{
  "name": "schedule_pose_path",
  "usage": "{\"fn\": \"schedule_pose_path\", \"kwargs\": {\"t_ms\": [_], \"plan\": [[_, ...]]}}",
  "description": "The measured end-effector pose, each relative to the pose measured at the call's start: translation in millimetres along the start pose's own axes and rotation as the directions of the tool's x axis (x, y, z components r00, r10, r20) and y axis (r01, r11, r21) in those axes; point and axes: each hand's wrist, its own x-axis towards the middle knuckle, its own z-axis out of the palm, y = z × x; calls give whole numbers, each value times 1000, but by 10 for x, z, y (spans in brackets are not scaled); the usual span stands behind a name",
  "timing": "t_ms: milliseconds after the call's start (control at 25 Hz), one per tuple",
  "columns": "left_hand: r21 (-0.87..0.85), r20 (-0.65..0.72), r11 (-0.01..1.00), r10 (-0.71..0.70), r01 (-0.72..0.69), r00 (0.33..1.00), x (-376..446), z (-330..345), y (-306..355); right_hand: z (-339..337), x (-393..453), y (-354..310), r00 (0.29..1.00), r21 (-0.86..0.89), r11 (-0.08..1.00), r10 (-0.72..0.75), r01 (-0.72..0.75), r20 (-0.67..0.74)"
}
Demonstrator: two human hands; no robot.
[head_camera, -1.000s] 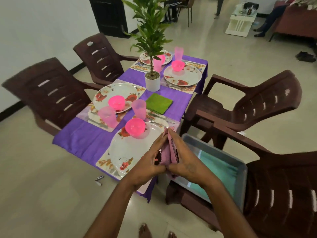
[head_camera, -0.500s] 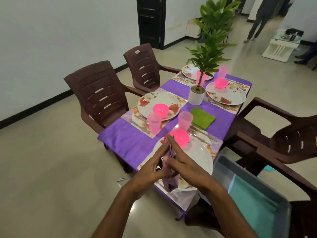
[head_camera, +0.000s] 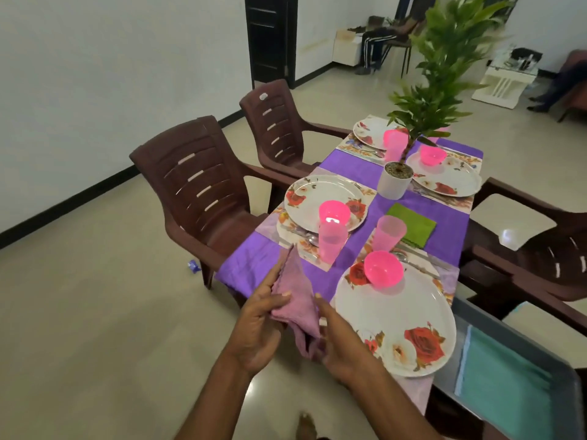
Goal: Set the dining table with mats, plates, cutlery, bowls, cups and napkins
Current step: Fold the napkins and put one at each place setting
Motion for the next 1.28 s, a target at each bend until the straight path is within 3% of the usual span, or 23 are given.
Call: {"fn": "schedule_pose_path", "kwargs": {"t_ms": [80, 200, 360, 480, 600, 800, 1000, 1160, 1280], "plan": [[-49, -13, 999, -16, 16, 1000, 147, -134, 67, 100, 59, 37, 984, 245, 965, 48, -90, 171], [7, -63, 999, -41, 42, 997, 379, -407, 196, 161, 319, -91, 969, 298, 953, -122, 54, 215], [284, -115, 947, -124, 153, 985, 717, -869, 400, 198, 759, -255, 933, 124, 930, -354, 345, 61], [450, -109, 855, -236, 260, 966, 1067, -1155, 420, 74, 1029, -288, 906, -83, 902, -419, 423, 62], [580, -100, 738, -357, 346, 929, 1342, -1370, 288, -101, 1193, -190, 928, -231, 902, -372, 365, 13], [774, -15, 553, -469, 307, 883, 1765, -1656, 113, -195, 1348, -57, 932, -468, 854, -331, 229, -147], [920, 74, 357, -563, 162, 823, 1997, -1896, 86, -129, 1441, 125, 856, -763, 641, -438, 82, -275], [960, 149, 279, -567, 19, 810, 2167, -1915, 106, 45, 1500, 258, 788, -801, 586, -549, 124, -280], [969, 170, 244, -583, -29, 795, 2360, -1914, 156, 71, 1619, 352, 768, -786, 604, -563, 130, -306]]}}
